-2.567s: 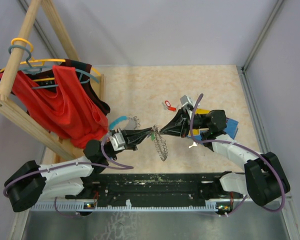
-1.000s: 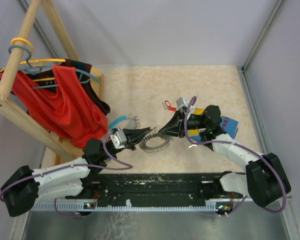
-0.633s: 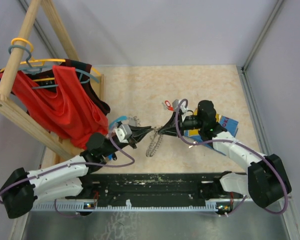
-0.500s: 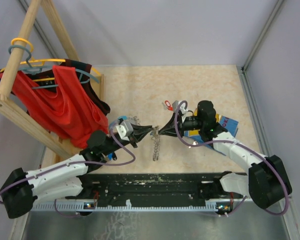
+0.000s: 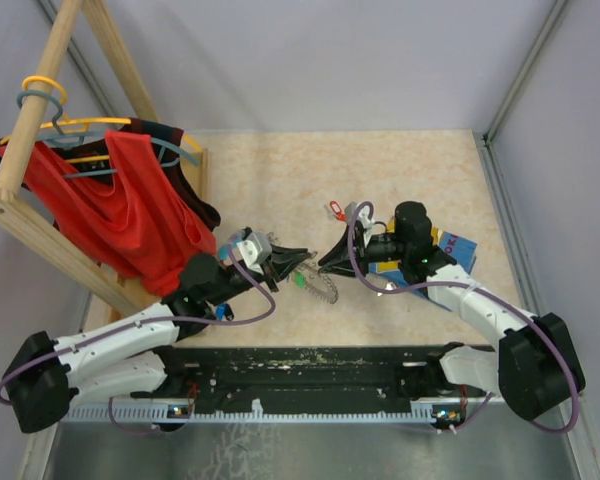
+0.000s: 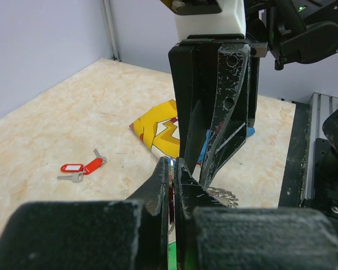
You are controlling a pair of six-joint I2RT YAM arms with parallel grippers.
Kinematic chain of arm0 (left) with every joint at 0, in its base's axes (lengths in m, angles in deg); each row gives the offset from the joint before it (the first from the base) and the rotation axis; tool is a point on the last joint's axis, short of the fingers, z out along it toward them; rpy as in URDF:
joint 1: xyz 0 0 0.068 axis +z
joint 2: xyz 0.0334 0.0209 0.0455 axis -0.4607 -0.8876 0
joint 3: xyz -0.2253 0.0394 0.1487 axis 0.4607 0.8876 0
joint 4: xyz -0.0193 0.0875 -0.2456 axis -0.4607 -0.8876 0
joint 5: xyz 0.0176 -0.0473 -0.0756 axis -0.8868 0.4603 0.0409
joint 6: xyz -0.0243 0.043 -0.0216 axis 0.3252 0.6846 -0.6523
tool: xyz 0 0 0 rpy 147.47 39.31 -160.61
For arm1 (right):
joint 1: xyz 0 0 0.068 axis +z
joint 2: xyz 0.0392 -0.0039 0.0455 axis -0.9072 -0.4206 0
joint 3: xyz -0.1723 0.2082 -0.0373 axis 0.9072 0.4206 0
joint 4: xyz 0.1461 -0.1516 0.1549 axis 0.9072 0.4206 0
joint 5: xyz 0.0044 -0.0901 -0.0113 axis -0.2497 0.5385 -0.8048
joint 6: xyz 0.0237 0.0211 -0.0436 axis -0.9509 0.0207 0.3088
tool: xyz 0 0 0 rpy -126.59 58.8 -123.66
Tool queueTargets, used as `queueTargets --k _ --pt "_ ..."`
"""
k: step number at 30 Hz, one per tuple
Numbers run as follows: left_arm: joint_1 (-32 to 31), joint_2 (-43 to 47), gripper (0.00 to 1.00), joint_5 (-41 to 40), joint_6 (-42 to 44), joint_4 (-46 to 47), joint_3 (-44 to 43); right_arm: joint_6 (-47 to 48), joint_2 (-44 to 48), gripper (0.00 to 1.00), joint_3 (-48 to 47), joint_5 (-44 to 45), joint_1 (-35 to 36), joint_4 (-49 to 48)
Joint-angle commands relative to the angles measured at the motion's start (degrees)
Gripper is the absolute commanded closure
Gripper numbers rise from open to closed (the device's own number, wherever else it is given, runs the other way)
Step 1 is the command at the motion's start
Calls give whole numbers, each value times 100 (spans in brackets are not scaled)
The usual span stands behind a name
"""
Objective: Remove the keys from the keyring
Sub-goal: Remove the key from the keyring.
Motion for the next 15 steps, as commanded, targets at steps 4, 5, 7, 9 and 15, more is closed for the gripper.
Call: queueTargets --k 4,5,7,9,15 --pt "18 -22 100 134 -236 270 -273 121 189 74 -301 -36 75 -149" --pt "15 -36 100 159 -261 282 -280 102 187 73 -292 -44 76 -181" --pt "21 -65 100 180 -300 291 -290 3 191 73 -242 -84 84 -327" --pt "24 -94 100 186 -356 320 -295 -137 184 73 -164 -137 98 -569" --pt "22 -153 100 176 -578 457 -308 -510 132 72 115 -192 187 -1351"
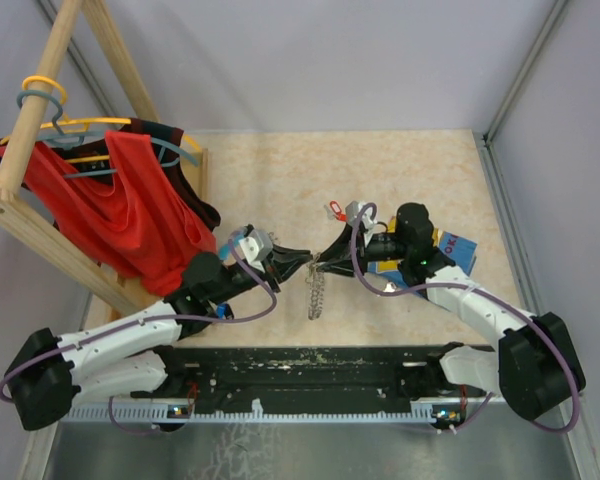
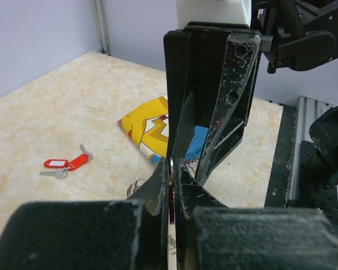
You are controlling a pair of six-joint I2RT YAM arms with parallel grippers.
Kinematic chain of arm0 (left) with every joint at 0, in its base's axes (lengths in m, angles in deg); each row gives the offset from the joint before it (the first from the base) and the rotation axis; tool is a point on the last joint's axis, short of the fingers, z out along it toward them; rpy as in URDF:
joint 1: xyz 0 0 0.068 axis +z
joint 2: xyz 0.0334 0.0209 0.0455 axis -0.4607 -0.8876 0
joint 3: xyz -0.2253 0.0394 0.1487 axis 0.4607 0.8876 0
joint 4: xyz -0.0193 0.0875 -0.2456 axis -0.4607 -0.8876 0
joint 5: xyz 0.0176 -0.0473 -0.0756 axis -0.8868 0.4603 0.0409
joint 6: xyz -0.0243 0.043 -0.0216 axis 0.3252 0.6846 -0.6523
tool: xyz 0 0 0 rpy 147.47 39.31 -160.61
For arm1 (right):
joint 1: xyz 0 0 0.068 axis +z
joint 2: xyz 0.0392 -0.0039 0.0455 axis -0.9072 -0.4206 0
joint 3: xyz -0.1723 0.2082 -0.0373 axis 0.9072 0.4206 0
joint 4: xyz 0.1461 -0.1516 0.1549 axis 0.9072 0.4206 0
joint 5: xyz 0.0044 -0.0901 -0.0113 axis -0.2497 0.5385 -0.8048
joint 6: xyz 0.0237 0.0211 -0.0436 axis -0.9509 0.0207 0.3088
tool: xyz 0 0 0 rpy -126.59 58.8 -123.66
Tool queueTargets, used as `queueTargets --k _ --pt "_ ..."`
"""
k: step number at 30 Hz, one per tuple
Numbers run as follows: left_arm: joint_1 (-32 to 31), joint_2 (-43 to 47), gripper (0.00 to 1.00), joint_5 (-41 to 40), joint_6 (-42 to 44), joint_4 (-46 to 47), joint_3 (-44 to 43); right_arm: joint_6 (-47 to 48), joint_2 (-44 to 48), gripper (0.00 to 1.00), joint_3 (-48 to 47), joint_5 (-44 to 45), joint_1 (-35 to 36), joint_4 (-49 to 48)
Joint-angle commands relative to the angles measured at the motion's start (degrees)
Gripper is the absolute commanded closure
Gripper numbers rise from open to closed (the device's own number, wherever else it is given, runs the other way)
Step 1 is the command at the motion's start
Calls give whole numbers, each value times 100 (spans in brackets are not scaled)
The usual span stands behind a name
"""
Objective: Remove the keys from the keyring
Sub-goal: Remove the key from the keyring.
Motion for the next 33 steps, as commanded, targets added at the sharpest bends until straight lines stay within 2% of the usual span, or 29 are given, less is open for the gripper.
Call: queueTargets --k 1,9,14,20,29,33 --pt "20 -13 100 54 -272 439 -306 -230 124 73 84 -160 134 -821" --pt "21 -5 100 59 -474 524 -306 193 129 75 -22 124 148 -307" --pt "13 65 100 57 -514 520 -265 336 128 100 -82 15 147 -158" --pt "9 342 100 -59 -567 514 -44 1494 214 100 -478 -254 147 1119" --pt "10 728 100 -107 -803 599 513 1730 219 100 -426 -1129 29 1014" --pt "8 768 100 -40 -913 703 637 2443 210 100 -506 -1249 24 1635"
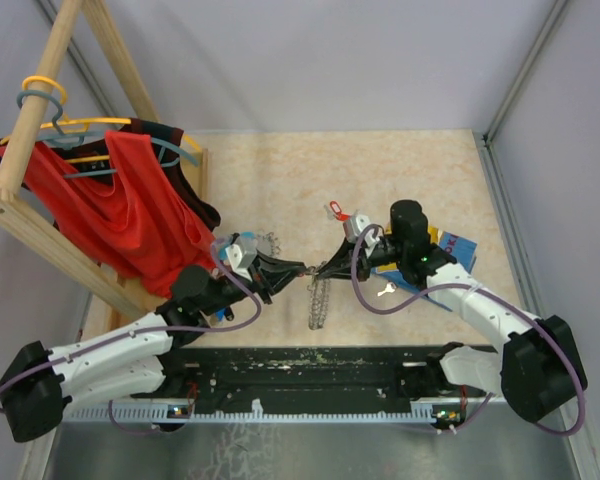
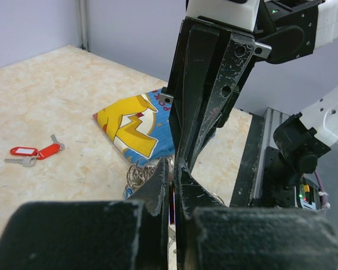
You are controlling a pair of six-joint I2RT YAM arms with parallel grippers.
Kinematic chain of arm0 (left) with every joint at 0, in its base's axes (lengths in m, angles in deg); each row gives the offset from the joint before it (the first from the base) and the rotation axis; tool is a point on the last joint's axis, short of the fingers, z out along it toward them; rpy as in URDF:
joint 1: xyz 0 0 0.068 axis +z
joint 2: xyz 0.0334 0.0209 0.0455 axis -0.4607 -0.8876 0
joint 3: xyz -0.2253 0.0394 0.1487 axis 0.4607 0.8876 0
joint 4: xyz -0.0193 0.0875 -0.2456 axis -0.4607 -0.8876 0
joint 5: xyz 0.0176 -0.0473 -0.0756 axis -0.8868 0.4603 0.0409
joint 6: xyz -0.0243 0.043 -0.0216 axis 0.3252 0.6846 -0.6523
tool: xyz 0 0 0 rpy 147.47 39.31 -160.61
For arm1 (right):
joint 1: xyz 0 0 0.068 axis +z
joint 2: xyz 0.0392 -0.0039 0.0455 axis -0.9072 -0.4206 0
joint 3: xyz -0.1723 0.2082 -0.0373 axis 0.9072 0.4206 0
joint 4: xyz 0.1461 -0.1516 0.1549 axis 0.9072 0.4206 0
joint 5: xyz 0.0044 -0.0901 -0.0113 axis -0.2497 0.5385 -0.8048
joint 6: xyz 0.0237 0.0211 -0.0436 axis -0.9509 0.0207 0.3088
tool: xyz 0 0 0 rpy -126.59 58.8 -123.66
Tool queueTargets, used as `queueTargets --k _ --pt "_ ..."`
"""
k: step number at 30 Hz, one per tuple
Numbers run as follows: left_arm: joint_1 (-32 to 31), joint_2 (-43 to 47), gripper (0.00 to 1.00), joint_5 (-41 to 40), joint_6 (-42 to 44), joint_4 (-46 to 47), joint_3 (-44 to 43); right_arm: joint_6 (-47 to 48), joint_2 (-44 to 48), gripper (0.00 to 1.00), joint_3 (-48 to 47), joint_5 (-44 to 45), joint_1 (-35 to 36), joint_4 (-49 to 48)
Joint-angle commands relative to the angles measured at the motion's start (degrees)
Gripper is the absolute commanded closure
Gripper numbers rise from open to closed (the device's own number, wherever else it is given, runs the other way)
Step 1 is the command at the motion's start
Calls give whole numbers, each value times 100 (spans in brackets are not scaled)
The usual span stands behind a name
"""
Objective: Remove the keys from the keyring
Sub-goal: Remove the key from the keyring.
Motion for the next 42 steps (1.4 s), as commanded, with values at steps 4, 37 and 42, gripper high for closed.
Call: queueTargets --k 4,37,42 --pt "16 134 100 -6 -193 530 97 1508 136 100 -350 -627 -42 1172" --pt "-23 -471 100 485 689 1014 -402 1055 76 94 -509 680 241 1337" --pt "-22 -528 100 554 1115 894 -437 826 81 71 -642 842 242 1479"
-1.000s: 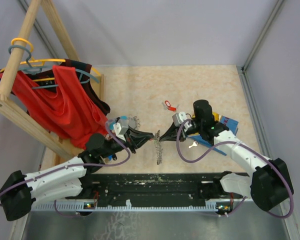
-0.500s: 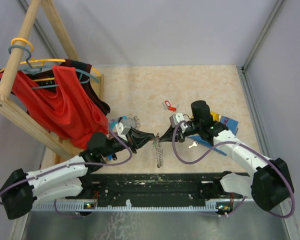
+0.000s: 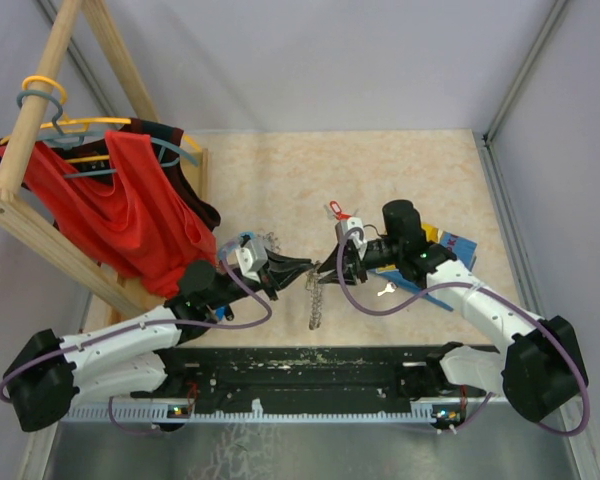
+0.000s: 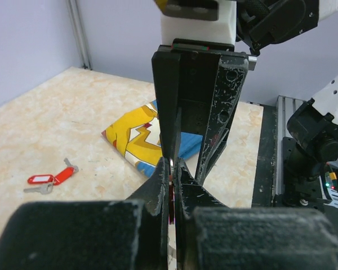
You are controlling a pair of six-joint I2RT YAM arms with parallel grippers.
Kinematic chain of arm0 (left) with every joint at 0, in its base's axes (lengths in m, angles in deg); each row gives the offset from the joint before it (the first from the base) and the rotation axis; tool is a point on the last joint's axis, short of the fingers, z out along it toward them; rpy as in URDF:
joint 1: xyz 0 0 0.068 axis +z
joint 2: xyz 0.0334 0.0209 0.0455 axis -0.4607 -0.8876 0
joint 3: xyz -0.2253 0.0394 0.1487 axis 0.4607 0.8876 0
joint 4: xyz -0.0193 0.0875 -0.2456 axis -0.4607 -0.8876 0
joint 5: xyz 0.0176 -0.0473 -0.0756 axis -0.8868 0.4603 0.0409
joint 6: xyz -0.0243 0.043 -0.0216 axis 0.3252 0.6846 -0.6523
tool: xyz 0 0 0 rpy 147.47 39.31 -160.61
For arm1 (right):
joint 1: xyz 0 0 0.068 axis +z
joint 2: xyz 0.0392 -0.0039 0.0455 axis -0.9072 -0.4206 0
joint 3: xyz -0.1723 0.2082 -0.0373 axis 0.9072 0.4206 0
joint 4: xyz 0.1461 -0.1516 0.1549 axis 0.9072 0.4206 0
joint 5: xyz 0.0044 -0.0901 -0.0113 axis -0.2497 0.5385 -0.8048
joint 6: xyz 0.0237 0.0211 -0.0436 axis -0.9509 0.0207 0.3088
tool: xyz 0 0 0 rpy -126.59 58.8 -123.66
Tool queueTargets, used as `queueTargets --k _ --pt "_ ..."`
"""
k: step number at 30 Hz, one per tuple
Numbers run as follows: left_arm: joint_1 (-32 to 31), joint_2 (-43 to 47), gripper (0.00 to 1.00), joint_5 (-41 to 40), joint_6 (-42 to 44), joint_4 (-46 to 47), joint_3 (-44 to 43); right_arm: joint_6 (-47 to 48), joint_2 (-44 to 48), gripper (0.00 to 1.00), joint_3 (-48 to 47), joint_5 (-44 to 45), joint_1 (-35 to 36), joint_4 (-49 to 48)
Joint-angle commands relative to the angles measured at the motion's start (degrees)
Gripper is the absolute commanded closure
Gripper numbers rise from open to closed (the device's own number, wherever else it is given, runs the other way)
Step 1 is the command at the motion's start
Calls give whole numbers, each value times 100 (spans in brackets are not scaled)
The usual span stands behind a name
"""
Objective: Remove the keys from the keyring
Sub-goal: Remove the key from the keyring.
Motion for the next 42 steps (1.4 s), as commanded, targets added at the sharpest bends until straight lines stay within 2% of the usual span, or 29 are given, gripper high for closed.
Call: queueTargets --k 1,6,12,18,25,36,42 --pt "2 10 100 128 532 360 -293 -263 78 68 -349 175 33 -70" --pt "10 89 100 251 796 -110 -428 -248 146 58 -579 180 -147 306" --pt "5 60 100 667 924 -668 -684 -339 254 49 -785 -394 -424 559" --pt "9 -143 100 1071 955 -1065 -958 -1125 188 47 -503 -772 -392 -286" --pt "6 -257 100 1216 963 -1081 -1054 -1567 137 47 -353 -869 -298 -721" --pt "9 -138 100 1042 838 -778 -893 -1351 63 46 -316 -712 -225 -576" --pt "5 -108 100 949 685 -471 -759 -1330 -2 48 -298 -598 -147 -576"
